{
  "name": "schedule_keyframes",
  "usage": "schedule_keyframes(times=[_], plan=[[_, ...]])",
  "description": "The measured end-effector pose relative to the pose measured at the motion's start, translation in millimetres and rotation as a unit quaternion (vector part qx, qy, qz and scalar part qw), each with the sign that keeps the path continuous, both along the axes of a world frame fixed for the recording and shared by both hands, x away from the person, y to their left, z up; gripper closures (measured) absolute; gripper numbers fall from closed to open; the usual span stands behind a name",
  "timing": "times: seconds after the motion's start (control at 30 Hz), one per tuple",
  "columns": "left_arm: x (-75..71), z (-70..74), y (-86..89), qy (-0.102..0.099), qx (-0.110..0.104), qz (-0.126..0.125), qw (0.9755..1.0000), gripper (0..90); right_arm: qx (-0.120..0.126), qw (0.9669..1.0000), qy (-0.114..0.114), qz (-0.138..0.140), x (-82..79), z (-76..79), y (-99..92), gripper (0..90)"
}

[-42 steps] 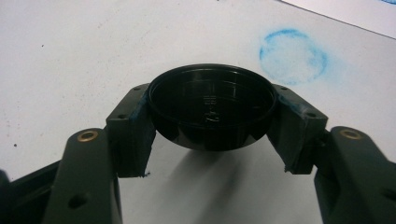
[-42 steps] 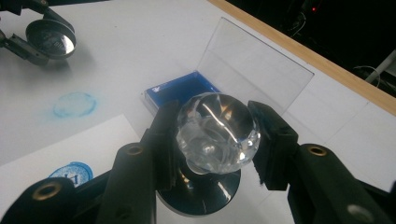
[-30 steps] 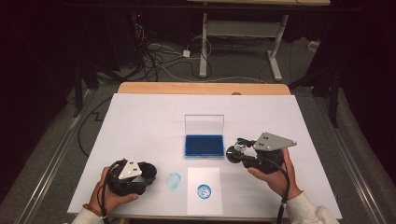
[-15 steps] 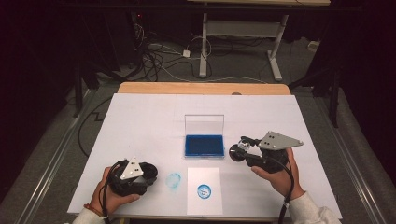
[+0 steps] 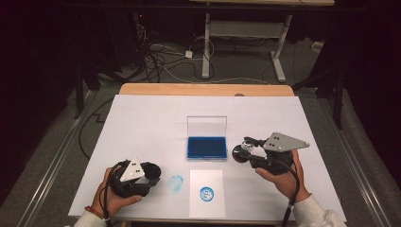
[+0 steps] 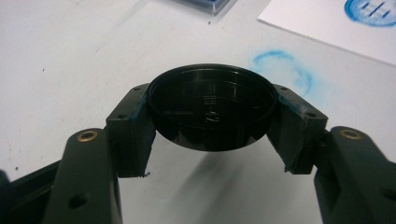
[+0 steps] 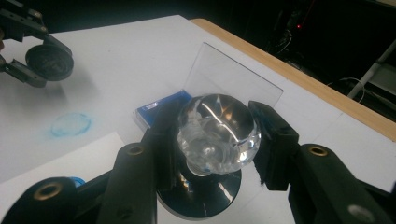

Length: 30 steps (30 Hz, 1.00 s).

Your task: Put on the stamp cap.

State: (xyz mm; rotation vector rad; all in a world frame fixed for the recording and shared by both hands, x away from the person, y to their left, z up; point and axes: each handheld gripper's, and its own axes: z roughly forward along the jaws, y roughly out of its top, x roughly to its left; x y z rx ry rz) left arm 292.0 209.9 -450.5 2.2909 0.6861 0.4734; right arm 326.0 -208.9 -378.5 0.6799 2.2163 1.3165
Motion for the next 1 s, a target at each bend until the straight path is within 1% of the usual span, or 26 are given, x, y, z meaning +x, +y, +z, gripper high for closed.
schedule_keyframes(times=[0.1, 0.23, 0.43, 0.6, 0.77, 0.87, 1.0], plan=[[2.2, 6.6, -9.5, -0.011, -0.001, -0.011, 0.9999, 36.8, 0.005, 1.0000, 0.000, -0.002, 0.9, 1.7, 0.1, 57.1], [4.3, 11.2, -15.8, -0.012, -0.010, -0.015, 0.9998, 36.7, 0.006, 1.0000, 0.000, -0.002, 0.8, 2.1, 0.1, 57.1], [4.3, 21.5, -30.0, -0.028, -0.016, -0.034, 0.9989, 36.7, 0.012, 0.9999, 0.000, 0.000, 1.8, 3.6, 2.9, 57.1], [9.3, 24.9, -42.9, -0.031, -0.022, -0.049, 0.9981, 36.7, 0.013, 0.9999, -0.001, 0.007, 1.3, 6.8, 8.1, 57.1], [14.4, 28.5, -56.6, -0.033, -0.029, -0.064, 0.9970, 36.7, 0.023, 0.9997, 0.000, 0.011, 2.7, 9.4, 12.2, 57.1], [17.6, 31.2, -63.8, -0.034, -0.036, -0.069, 0.9964, 36.7, 0.028, 0.9995, -0.003, 0.016, 2.4, 12.2, 15.2, 57.1], [22.2, 34.9, -73.3, -0.033, -0.053, -0.073, 0.9954, 36.8, 0.033, 0.9992, -0.009, 0.020, 1.4, 16.7, 20.6, 57.1]])
